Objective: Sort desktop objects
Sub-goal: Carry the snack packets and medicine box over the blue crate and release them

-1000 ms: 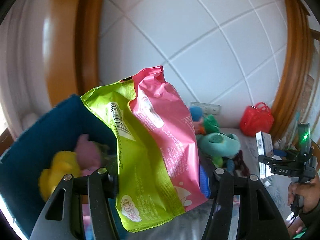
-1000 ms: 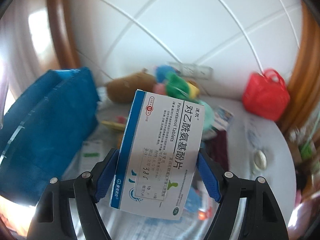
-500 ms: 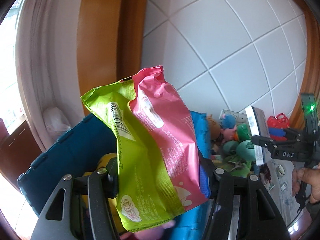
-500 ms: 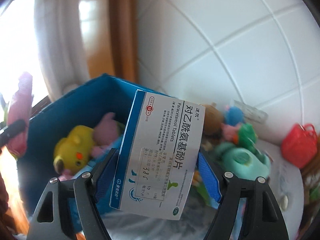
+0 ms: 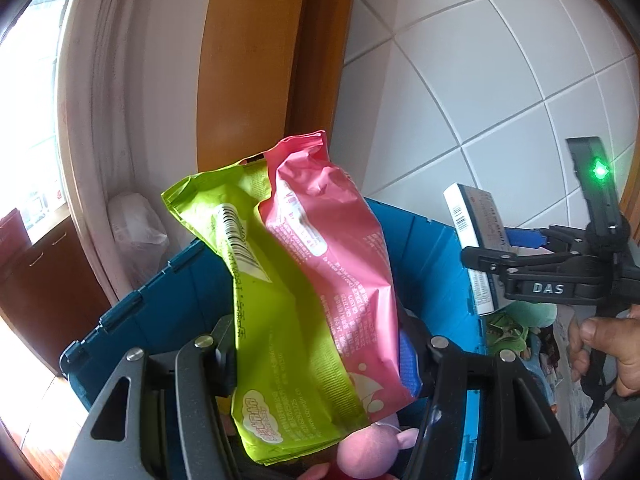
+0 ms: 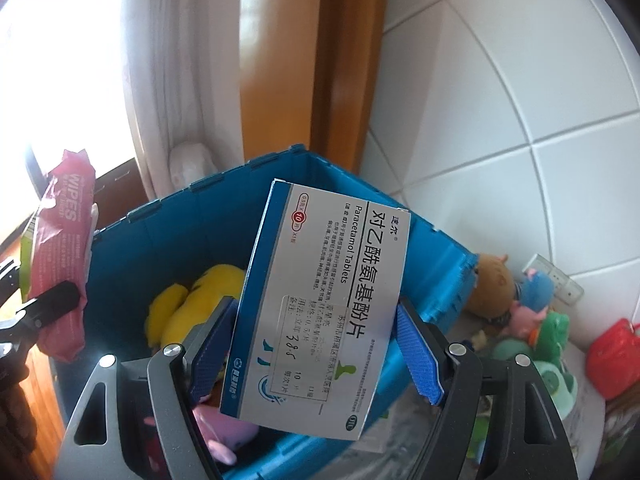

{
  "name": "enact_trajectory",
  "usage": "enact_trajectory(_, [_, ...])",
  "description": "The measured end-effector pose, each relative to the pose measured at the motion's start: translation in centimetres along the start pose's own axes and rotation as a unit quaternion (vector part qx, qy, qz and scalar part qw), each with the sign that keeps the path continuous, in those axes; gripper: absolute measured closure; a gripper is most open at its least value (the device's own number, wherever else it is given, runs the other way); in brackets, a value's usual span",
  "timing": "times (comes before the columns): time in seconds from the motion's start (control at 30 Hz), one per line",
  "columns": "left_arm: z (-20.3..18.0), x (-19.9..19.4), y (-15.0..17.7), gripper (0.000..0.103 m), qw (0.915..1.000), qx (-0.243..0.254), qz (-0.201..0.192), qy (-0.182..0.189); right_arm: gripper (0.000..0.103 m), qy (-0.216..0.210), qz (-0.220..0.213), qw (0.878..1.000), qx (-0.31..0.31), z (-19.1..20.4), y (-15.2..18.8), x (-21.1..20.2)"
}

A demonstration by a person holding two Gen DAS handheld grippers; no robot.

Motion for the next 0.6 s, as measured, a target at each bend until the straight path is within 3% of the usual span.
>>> enact_trajectory(0.3, [-0.5,-0.4,-0.4,0.041,0.9996,0.006,-0.011,0.025,0.026,0.002,-0.005,1.0,0.011,0.1,-1.7,0.7])
enact_trajectory(0.33, [-0.4,-0.1,-0.5,0.033,0.9996,0.005,-0.008,0.027,0.026,0.002,-0.009,1.0,0.011,0.2,-2.0,0.6])
enact_trajectory(0.37, [-0.5,0.2,-0.7,0.006,0.9995,0.003,-0.001,0.03,0.025,0.001,-0.015,1.0,0.013,0.3,-2.4,0.5])
enact_trajectory(0.4, [-0.5,0.5,-0.9,0.0,0.9994,0.002,0.008,0.033,0.023,0.002,-0.024,1.0,0.014,0.3,-3.0,0.5])
enact_trajectory(0.43, [-0.3,0.7,-0.9,0.0,0.9995,-0.002,0.012,0.029,0.016,0.003,-0.028,0.999,0.015,0.4,-3.5,0.7])
enact_trajectory(0.47, [0.0,0.6,-0.9,0.0,0.9996,-0.006,0.011,0.024,0.002,0.004,-0.029,0.999,0.02,0.3,-3.7,0.8])
enact_trajectory(0.6, [0.6,0.1,-0.6,0.0,0.9998,-0.011,0.011,0.013,0.0,-0.001,-0.027,0.999,0.042,-0.5,-3.6,0.8])
Point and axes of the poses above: each gripper's, at about its wrist camera, not at the fingertips, and x roughly the way its jaws point, z to its left, y to its underside, the point moved 2 cm from there along x, roughly the way its jaws point, and after that the axes turned 10 degrees about x, right-handed, at the moved point
